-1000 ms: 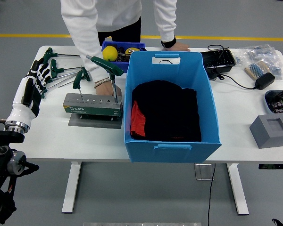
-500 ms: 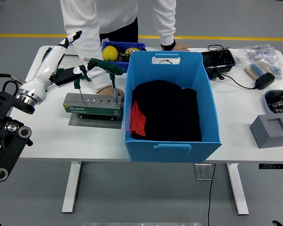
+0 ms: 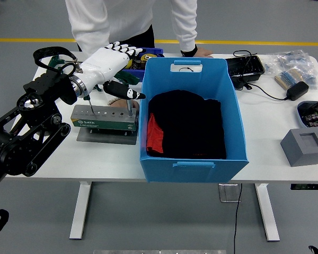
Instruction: Lift tool from toolbox,place it in box,lift tool from toolbox,place it in box
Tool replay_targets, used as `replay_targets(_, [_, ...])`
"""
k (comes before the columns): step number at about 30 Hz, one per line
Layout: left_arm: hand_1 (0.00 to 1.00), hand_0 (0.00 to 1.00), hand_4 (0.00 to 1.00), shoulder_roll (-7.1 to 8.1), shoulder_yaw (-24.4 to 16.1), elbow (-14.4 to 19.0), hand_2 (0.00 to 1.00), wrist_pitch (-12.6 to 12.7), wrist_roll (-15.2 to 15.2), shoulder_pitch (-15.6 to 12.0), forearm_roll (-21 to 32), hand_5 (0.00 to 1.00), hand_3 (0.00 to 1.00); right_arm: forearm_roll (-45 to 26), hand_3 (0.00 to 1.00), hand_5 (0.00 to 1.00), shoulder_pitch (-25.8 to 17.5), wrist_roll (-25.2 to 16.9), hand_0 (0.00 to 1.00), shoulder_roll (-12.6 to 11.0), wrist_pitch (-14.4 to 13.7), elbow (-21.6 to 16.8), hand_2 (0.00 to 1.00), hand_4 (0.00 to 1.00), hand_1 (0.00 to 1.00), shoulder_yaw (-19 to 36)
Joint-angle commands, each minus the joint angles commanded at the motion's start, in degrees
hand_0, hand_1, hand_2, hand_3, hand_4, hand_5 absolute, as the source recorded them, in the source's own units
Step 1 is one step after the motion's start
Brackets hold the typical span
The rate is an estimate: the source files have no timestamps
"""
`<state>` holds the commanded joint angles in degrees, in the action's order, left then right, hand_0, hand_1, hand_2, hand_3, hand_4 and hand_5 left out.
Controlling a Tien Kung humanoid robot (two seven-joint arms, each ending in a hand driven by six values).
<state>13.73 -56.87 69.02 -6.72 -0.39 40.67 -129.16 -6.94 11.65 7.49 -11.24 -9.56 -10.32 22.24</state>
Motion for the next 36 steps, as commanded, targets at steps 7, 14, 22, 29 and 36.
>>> replay_targets(7, [0.881,0.935,0.998,-0.66,2.66,-5.14,0.805,-2.20,1.68,3.34,0.43,0.616,0.821,0.62,0.560,0.674,0.00,0.13,0.705,-0.06,-0.01,0.01,0.707,0.786,0.659,0.48])
replay_targets(14, [0.564,0.613,0.998,-1.80,4.42,-9.86,0.480,-1.48,1.90,5.03,1.01,0.651,0.622,1.43,0.560,0.675,0.13,0.28,0.705,-0.16,0.00,0.01,0.706,0.786,0.657,1.16])
replay_targets(22, [0.413,0.453,0.998,-2.16,5.40,-12.69,0.360,-1.29,2.50,5.45,-0.08,0.663,0.521,1.94,0.559,0.675,0.22,0.24,0.704,-0.30,-0.07,0.01,0.706,0.786,0.656,1.88])
replay_targets(29, [0.308,0.377,0.998,-2.31,5.91,-13.79,0.295,-0.42,2.61,5.90,-0.84,0.669,0.406,2.09,0.561,0.674,0.31,0.27,0.703,-0.37,-0.05,0.01,0.706,0.785,0.656,1.85])
replay_targets(36, [0.247,0.348,0.998,-1.92,7.35,-14.85,0.243,0.31,2.28,6.64,-0.84,0.681,0.338,2.17,0.560,0.675,0.32,0.26,0.701,-0.39,-0.06,0.01,0.706,0.786,0.656,2.00])
